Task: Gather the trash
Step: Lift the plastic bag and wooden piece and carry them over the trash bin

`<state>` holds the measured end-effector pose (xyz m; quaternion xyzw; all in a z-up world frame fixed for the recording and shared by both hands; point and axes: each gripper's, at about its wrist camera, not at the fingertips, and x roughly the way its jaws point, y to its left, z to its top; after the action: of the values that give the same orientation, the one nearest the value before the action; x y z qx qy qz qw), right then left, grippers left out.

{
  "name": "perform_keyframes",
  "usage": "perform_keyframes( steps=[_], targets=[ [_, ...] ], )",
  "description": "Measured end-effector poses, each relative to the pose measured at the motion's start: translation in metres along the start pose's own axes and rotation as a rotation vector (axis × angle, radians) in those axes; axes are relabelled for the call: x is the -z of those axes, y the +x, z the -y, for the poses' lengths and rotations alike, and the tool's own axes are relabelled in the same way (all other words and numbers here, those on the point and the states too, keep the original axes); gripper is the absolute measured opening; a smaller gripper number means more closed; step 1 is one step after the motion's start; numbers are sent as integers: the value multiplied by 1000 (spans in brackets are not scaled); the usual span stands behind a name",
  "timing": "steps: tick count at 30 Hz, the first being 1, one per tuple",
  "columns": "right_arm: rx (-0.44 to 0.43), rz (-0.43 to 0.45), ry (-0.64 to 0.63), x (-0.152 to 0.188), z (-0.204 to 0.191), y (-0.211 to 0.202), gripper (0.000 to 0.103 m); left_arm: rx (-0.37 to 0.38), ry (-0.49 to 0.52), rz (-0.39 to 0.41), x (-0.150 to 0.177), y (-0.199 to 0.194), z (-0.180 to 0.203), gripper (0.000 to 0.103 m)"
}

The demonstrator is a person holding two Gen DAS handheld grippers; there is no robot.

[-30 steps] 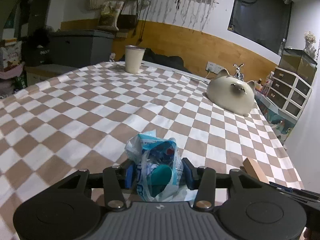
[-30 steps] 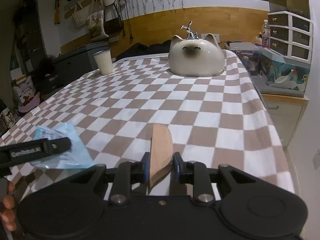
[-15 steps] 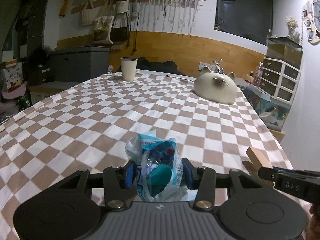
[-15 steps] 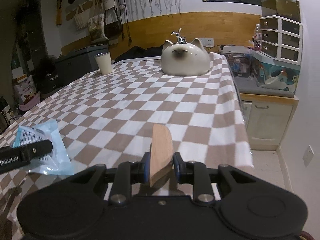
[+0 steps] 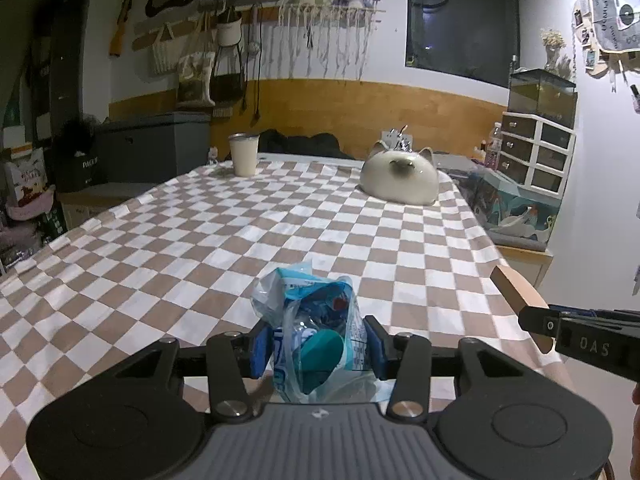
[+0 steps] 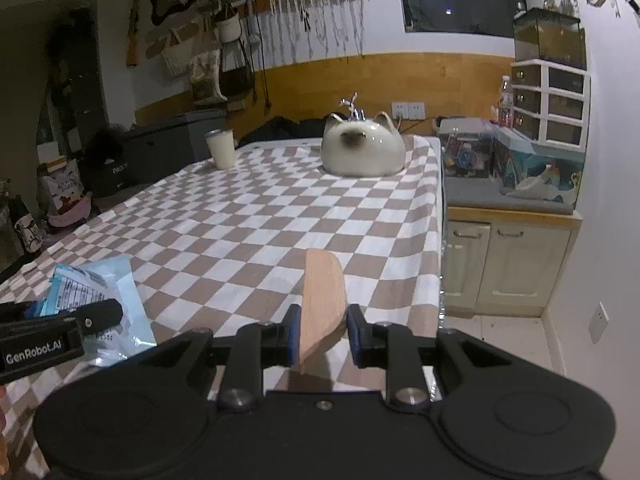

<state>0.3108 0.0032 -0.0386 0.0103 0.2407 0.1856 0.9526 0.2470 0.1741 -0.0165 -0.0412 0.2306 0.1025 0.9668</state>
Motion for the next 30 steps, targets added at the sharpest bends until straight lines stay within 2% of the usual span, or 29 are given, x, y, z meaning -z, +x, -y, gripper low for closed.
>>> perform_keyframes(
  steps=[16,30],
  targets=[
    [28,84,-10,6,30,-83,25,23,34,57,6,-60,45,48],
    [103,128,48,24,87,-147,25,117,100,100,14,-97,110,48]
  ],
)
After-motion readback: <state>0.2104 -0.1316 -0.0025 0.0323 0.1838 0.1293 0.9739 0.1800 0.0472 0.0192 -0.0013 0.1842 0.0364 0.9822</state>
